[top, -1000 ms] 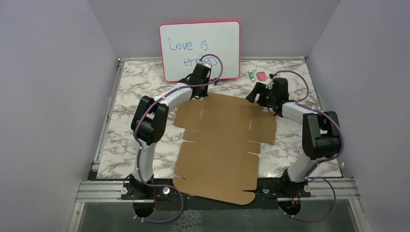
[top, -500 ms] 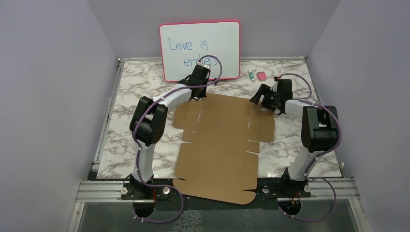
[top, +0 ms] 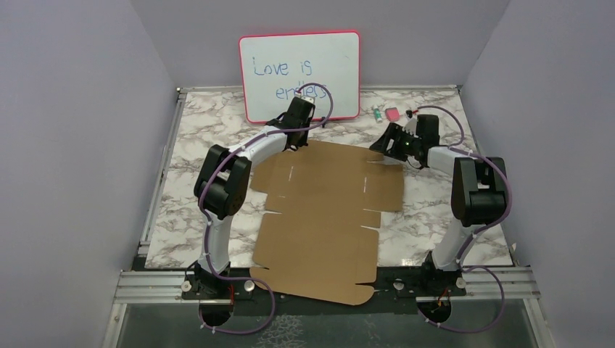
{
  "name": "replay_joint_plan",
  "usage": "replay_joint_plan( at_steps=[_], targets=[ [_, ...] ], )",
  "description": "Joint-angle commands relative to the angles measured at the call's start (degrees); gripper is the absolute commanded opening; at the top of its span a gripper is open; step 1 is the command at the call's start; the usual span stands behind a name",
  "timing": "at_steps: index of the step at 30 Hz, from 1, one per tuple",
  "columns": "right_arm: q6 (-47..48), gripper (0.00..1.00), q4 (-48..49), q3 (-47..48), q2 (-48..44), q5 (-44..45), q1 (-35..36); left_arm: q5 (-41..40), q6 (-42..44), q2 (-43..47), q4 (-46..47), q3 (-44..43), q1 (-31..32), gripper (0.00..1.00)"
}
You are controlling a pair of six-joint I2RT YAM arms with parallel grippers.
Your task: Fold the paper box
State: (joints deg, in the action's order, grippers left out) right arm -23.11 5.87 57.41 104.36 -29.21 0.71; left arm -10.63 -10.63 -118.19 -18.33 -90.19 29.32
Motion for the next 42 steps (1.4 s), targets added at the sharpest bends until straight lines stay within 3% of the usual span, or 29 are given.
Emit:
replay_joint_plan(
  at_steps=[1, 12, 23, 31, 38, 42],
  targets=[
    [-0.34, 0.72, 1.47, 3.59, -1.17, -4.70, 1.40, -1.30, 0.66, 2.37, -0.73, 0.94, 0.23, 0.00],
    [3.29, 0.71, -3.87, 9.11, 2.28, 7.77, 8.29, -2.29, 0.78, 2.60, -0.92, 1.26, 0.12, 0.00],
    [7.08, 0.68, -11.11, 13.44, 3.34, 19.24, 10.63, -2.05, 1.01, 3.63, -1.09, 0.68, -0.52, 0.00],
    [7.89, 0.43, -11.50, 14.73, 3.51, 18.94, 11.54, 1.12, -0.50, 3.85, -1.10, -0.21, -0.94, 0.01],
    [9.80, 0.29, -11.78, 18.48, 6.34, 21.68, 12.56, 2.26, -1.26, 2.67, -0.97, -1.90, -1.31, 0.01],
    [11.09, 0.27, -11.38, 21.38, 8.38, 22.29, 12.56, 3.37, -2.16, 2.13, -0.16, -3.44, -2.10, 0.01]
  ],
)
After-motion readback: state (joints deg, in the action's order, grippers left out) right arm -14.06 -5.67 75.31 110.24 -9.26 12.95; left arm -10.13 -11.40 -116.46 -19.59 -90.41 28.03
